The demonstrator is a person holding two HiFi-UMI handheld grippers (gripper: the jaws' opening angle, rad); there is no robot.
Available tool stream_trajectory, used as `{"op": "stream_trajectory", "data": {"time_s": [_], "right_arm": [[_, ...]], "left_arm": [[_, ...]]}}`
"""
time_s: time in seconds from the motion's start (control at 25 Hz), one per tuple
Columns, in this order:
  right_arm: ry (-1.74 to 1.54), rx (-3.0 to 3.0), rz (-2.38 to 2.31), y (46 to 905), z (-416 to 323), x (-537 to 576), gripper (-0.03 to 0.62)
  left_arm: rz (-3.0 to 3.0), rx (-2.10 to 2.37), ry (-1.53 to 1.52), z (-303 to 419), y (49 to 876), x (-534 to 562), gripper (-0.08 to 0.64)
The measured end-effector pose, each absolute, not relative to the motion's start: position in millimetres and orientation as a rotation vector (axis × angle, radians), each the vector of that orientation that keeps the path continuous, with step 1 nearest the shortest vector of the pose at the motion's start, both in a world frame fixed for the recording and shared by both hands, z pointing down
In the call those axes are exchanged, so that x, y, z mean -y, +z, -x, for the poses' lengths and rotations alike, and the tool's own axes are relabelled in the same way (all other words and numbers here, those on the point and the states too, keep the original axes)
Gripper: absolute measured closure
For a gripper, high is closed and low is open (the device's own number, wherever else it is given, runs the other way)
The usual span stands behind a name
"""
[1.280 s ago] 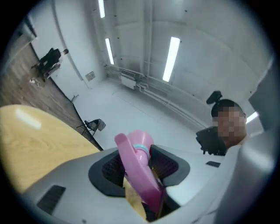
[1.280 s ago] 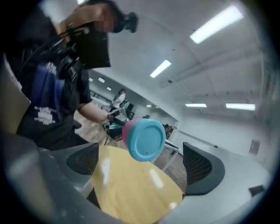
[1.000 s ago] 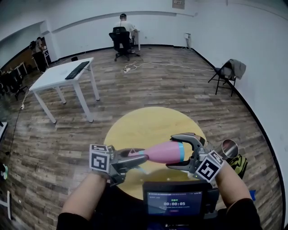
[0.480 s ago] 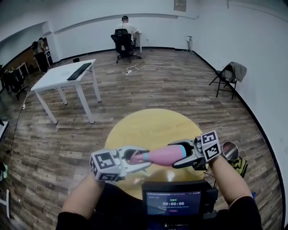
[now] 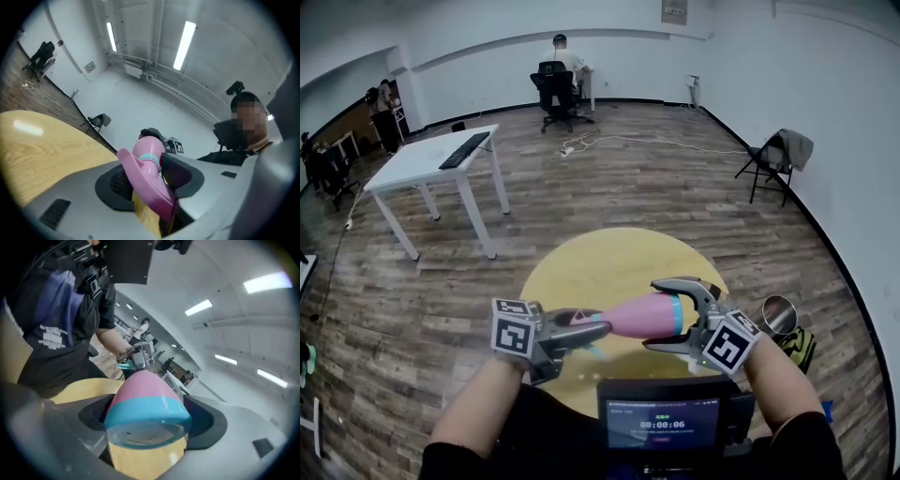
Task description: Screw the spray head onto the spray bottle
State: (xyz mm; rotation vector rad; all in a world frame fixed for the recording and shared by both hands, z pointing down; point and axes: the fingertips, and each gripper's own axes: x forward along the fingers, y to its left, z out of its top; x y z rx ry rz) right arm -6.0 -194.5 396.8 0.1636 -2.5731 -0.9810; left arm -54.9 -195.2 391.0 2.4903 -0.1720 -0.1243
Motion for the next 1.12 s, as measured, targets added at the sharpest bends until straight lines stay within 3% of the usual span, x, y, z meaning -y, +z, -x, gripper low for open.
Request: {"op": "stream_trajectory", "data": {"time_s": [0.16, 0.32, 0.4, 0.48, 0.56, 0.64, 0.8, 0.88, 0.92, 1.04, 1.12], "right_arm": [[-0.627, 2.657, -0.082, 407.7, -1.5, 201.6, 0.123], [0.161, 2.787, 0.153, 421.2, -8.3, 199.6, 0.123], [0.363, 2.819, 0.183, 418.0, -7.4, 197.3, 0.123], [0.155, 2.876, 0.055, 405.2, -4.9, 204.3, 0.119], [-0.353, 2.848, -0.145, 389.1, -8.1, 212.8, 0.044], [-0.765, 2.705, -0.319, 379.8, -14.5, 216.0, 0.020], [-1.118, 2.542, -0.344, 381.9, -2.6, 209.3, 0.009], [-1.148, 2.469, -0.290, 392.6, 1.5, 207.6, 0.020], [-1.120, 2.451, -0.249, 398.7, 2.2, 205.1, 0.122], [-0.834, 2.607, -0.104, 402.2, 1.4, 194.9, 0.123], [-0.373, 2.808, 0.023, 399.6, -2.9, 191.5, 0.123]], "left_arm": [[-2.675, 0.271, 0.028, 46.1, 394.2, 189.5, 0.371], [-3.035, 0.365, 0.323, 37.2, 400.2, 177.3, 0.371], [-2.988, 0.342, 0.297, 38.4, 402.8, 177.3, 0.373], [-2.838, 0.316, 0.127, 48.8, 399.5, 186.6, 0.382], [-2.624, 0.292, -0.108, 65.8, 389.9, 201.7, 0.383], [-2.426, 0.261, -0.285, 81.5, 383.6, 213.7, 0.382], [-2.318, 0.177, -0.290, 78.7, 387.5, 213.6, 0.382], [-2.363, 0.139, -0.216, 63.4, 388.7, 202.4, 0.382], [-2.418, 0.141, -0.166, 56.8, 388.4, 196.5, 0.383], [-2.660, 0.214, 0.012, 47.4, 387.1, 183.8, 0.371], [-2.893, 0.281, 0.164, 42.6, 386.4, 175.9, 0.371]]}}
